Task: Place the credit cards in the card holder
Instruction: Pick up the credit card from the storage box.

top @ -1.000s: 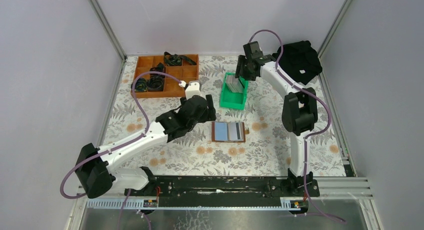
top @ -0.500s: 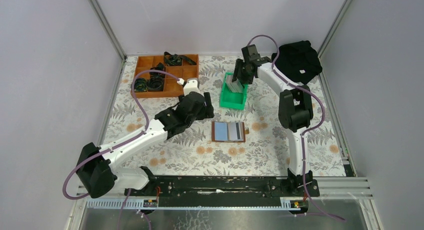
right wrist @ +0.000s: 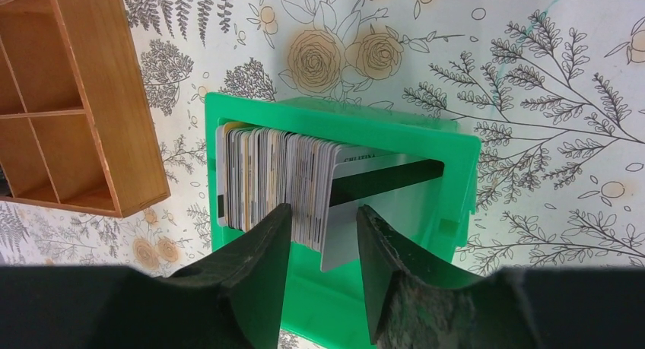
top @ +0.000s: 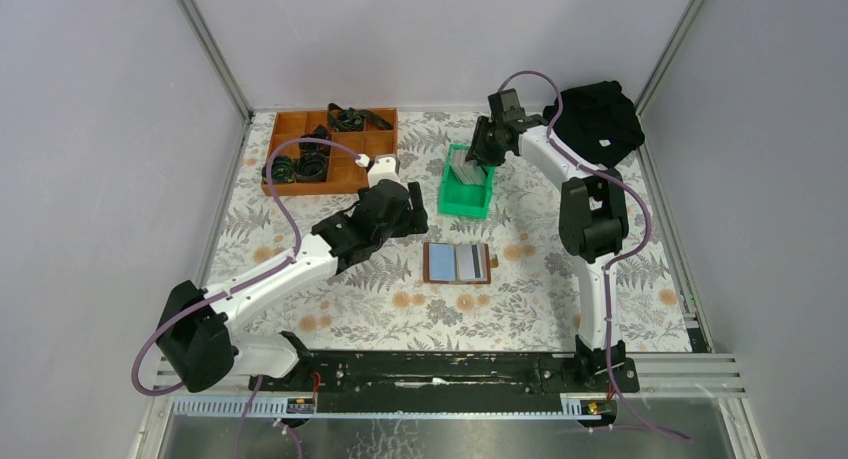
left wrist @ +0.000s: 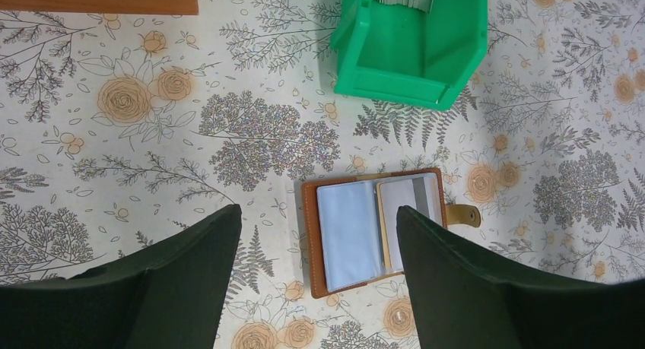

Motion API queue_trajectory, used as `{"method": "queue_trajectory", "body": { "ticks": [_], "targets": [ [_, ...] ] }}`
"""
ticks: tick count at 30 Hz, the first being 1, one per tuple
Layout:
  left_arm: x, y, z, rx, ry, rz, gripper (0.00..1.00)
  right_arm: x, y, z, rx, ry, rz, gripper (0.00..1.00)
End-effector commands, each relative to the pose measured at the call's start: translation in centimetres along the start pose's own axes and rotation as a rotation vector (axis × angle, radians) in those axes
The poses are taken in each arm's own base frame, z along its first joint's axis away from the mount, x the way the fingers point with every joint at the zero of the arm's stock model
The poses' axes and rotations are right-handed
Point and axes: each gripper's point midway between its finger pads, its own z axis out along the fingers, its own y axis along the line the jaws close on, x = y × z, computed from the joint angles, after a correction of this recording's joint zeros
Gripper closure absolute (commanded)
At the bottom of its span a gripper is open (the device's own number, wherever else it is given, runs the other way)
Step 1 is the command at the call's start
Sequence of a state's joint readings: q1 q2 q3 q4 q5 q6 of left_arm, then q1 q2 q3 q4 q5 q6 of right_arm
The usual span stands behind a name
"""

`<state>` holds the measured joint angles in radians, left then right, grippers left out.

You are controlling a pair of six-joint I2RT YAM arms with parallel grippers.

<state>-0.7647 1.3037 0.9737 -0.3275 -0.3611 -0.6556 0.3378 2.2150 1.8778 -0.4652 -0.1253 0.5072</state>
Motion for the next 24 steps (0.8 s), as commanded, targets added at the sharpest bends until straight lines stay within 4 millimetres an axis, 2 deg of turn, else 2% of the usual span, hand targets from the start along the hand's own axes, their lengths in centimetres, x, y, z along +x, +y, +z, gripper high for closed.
{"method": "queue_trajectory", "body": {
  "ticks": [1, 4, 10, 24],
  "targets": [
    [-1.3, -0.8, 0.3, 0.037, -0.044, -0.007, 0.18, 0.1, 1.0, -0.2, -0.05, 0.005, 0.021, 0.57],
    [-1.3, -0.8, 0.3, 0.038, -0.043, -0.011, 0.18, 0.3, 1.0, -0.2, -0.057, 0.01, 0.026, 0.59],
    [-1.3, -0.6, 0.2, 0.038, -0.046, -0.014, 0.18, 0.5, 1.1, -0.4, -0.062, 0.013, 0.03, 0.72],
    [-1.2, -0.9, 0.6, 0.047, -0.044, -0.032, 0.18, -0.6, 2.2, -1.9, -0.091, -0.011, 0.026, 0.79]
  ]
}}
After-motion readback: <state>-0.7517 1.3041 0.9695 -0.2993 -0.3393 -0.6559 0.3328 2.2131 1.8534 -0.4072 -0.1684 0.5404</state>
